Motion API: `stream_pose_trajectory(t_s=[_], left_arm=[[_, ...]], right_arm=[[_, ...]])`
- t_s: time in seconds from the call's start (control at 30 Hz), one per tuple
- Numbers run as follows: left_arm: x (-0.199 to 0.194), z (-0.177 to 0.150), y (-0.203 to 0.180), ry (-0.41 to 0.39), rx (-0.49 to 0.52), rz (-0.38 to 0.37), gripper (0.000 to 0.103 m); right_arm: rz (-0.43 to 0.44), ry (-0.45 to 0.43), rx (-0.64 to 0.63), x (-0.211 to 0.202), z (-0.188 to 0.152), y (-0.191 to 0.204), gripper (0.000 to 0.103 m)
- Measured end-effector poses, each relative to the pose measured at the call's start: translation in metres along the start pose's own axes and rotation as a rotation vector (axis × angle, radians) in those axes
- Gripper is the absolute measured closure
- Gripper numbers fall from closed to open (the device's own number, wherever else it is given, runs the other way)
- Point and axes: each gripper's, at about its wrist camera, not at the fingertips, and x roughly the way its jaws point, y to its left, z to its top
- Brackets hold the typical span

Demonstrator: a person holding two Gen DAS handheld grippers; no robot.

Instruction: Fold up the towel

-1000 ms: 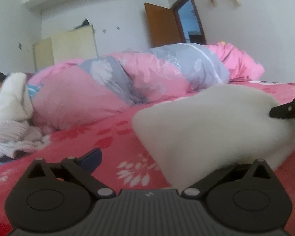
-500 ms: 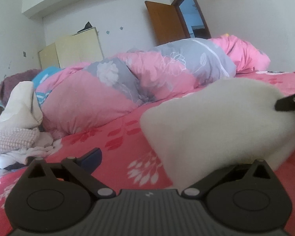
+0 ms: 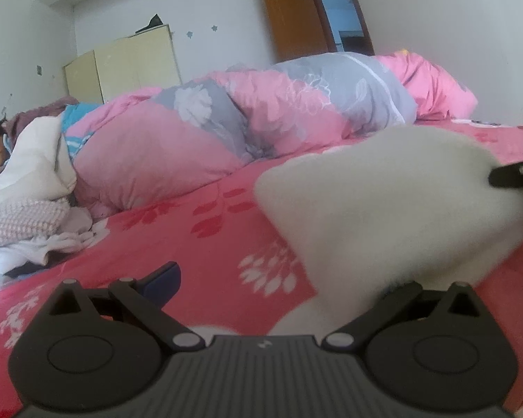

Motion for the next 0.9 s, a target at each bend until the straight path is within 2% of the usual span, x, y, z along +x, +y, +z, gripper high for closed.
stream_pose_trajectory(t_s=[0.07, 0.3, 0.4, 0.57, 0.7, 0.9], left_arm=[[0.004, 0.000, 0.000, 0.001, -0.010, -0.010, 0.000], [-0.008, -0.016, 0.021, 0.083, -0.065, -0.086, 0.001], [-0.014, -0.014, 0.028, 0.108, -0.092, -0.143, 0.010], [-0.034, -0.017, 0.047, 0.124, -0.132, -0.256, 0.010], [-0.059, -0.024, 0.062, 0.092, -0.108, -0.292, 0.010], [-0.060, -0.021, 0.091, 0.084, -0.287, -0.319, 0.010]], right_arm=[[-0.002, -0.001, 0.007, 0.001, 0.000, -0.001, 0.102], [0.003, 0.003, 0.004, 0.001, -0.001, 0.000, 0.102], [0.006, 0.003, 0.001, 0.001, 0.000, -0.001, 0.102], [0.016, 0.001, 0.022, 0.000, 0.000, -0.005, 0.102], [0.019, -0.004, 0.045, 0.000, 0.000, -0.007, 0.102], [0.019, -0.006, 0.047, 0.000, 0.000, -0.007, 0.102]])
